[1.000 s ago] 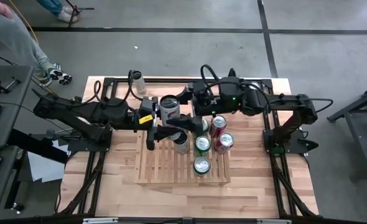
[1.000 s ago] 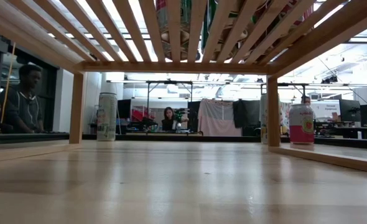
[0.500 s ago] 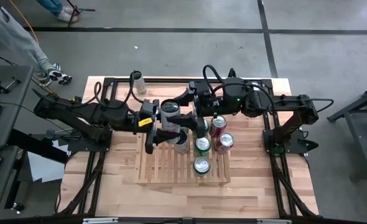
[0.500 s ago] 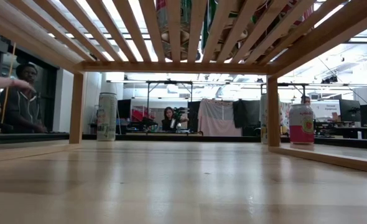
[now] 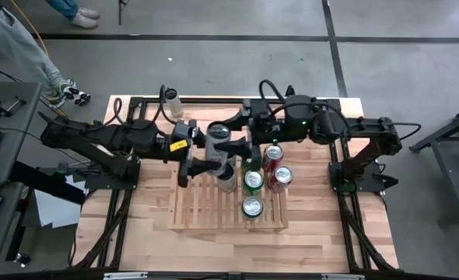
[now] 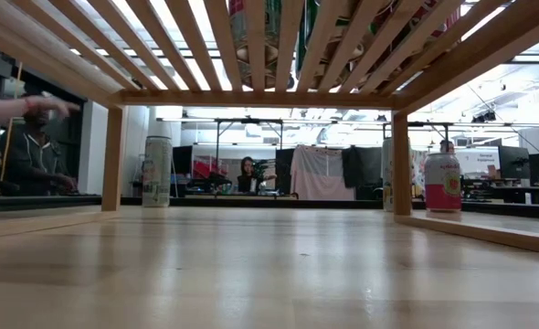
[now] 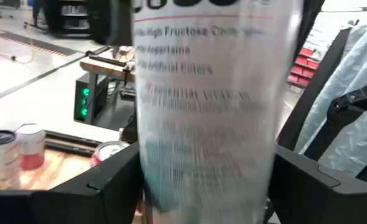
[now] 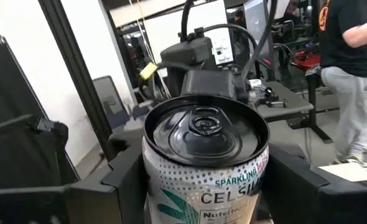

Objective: Place canned beverage on shelf
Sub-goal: Put the white-pink soda can on the shelf aligned with the other white-pink soda cans

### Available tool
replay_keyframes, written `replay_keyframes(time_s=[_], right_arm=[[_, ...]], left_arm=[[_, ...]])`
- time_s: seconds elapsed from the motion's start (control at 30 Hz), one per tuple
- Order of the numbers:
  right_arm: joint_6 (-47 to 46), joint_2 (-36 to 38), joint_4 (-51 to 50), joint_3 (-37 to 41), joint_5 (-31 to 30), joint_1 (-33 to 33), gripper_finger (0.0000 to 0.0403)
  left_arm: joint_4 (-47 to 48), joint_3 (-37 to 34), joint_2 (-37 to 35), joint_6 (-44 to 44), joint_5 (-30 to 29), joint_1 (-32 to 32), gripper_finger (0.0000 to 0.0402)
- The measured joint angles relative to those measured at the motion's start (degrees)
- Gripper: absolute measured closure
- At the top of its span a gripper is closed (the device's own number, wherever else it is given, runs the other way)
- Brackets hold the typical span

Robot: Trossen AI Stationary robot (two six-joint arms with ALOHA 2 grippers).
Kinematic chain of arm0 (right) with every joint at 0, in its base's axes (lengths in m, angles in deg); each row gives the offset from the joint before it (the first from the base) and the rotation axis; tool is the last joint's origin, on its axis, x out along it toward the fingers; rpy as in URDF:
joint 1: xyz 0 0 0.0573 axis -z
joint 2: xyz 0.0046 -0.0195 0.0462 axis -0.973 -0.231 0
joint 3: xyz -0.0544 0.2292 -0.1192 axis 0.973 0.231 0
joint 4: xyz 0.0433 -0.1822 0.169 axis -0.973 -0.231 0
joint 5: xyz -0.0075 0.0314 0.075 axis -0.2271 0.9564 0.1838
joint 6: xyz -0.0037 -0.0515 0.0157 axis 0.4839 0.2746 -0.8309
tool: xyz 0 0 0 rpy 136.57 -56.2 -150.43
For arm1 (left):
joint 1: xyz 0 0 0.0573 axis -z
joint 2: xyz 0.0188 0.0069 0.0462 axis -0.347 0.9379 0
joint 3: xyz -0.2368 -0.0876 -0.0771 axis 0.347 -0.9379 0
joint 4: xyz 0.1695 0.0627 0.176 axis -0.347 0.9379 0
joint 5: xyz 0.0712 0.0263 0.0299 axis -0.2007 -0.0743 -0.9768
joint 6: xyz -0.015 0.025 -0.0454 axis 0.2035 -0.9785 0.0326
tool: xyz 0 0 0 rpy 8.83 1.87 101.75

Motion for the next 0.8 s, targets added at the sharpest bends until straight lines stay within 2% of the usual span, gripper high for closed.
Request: replay_keyframes(time_s=[0.2, 0.4, 0.6, 0.8], right_arm=[[1.8, 2.2, -4.0, 0.0, 0.9, -2.2, 0.0167], [2.2, 1.9, -6.0, 0.1, -0.4, -7.2, 0.0167], [2.1, 0.3, -4.4, 0.1, -6.7, -12.5, 0.0167], [1.6, -3.5, -1.1, 0.1, -16.4, -16.0, 0.0167]], left_arm=[[6.5, 0.2, -7.0, -0.2, -0.6, -0.6, 0.0122], [9.7, 0.1, -13.7, -0.4, -5.9, -0.6, 0.0121], [9.9, 0.0, -16.3, -0.4, -11.2, -0.6, 0.0124], [10.0, 0.0, -15.9, -0.5, -12.1, -0.6, 0.0124]])
